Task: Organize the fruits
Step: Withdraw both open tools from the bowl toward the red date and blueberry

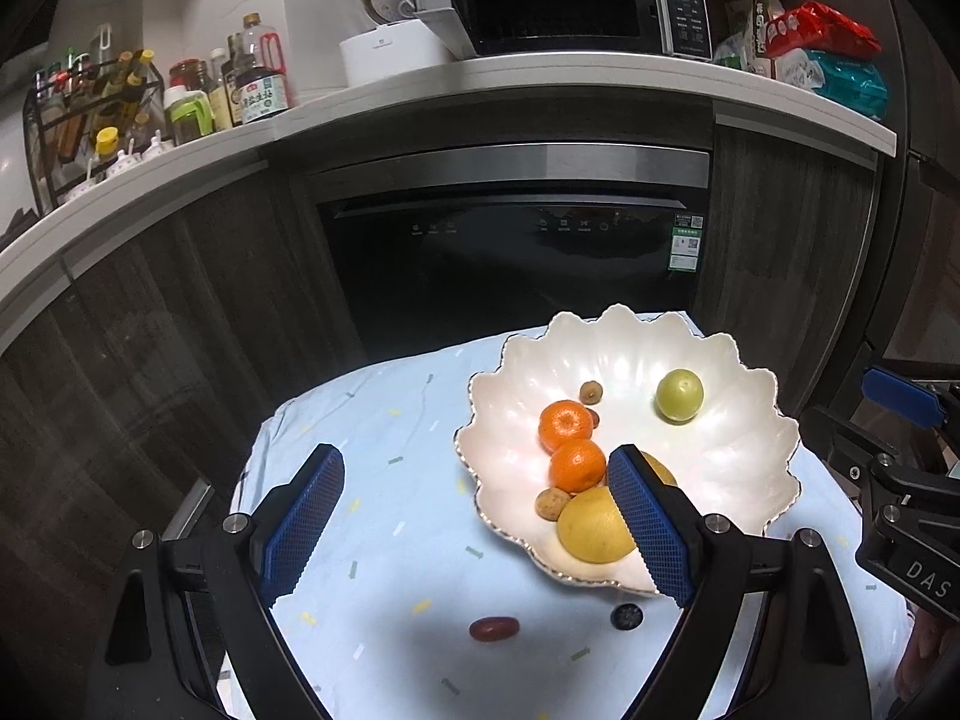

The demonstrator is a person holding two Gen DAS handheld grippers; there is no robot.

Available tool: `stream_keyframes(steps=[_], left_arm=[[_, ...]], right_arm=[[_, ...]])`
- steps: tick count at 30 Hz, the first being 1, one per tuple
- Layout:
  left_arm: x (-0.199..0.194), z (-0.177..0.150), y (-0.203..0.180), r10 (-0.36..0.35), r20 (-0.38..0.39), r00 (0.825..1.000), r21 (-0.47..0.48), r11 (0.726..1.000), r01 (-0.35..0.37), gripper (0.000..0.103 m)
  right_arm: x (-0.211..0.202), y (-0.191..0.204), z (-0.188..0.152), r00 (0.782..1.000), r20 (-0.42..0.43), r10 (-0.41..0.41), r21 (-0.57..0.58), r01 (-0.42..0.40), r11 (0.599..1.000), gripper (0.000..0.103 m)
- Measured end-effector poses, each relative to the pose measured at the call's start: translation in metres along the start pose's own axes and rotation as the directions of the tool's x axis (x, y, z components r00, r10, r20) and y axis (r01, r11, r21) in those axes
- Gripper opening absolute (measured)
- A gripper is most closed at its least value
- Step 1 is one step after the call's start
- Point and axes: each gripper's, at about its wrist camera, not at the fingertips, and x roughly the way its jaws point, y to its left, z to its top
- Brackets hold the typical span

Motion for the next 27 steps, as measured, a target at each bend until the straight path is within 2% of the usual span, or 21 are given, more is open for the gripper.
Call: stream_keyframes(steps=[8, 27], left_arm=[[-0.011, -0.016, 0.013, 0.013, 0.01, 1.0, -0.003, 1.0, -0.013, 0.09], [-0.007, -0.055, 0.025, -0.001, -0.032, 1.0, -0.002, 1.0, 0.001, 0.09]], right_arm=[[-0.016, 0.018, -0.014, 1.0, 0.018, -0.019, -0.001, 0.019, 1.0, 0.067], [-0.015, 0.041, -0.047, 1.0, -0.007, -0.003, -0.028, 0.002, 1.0, 0.067]])
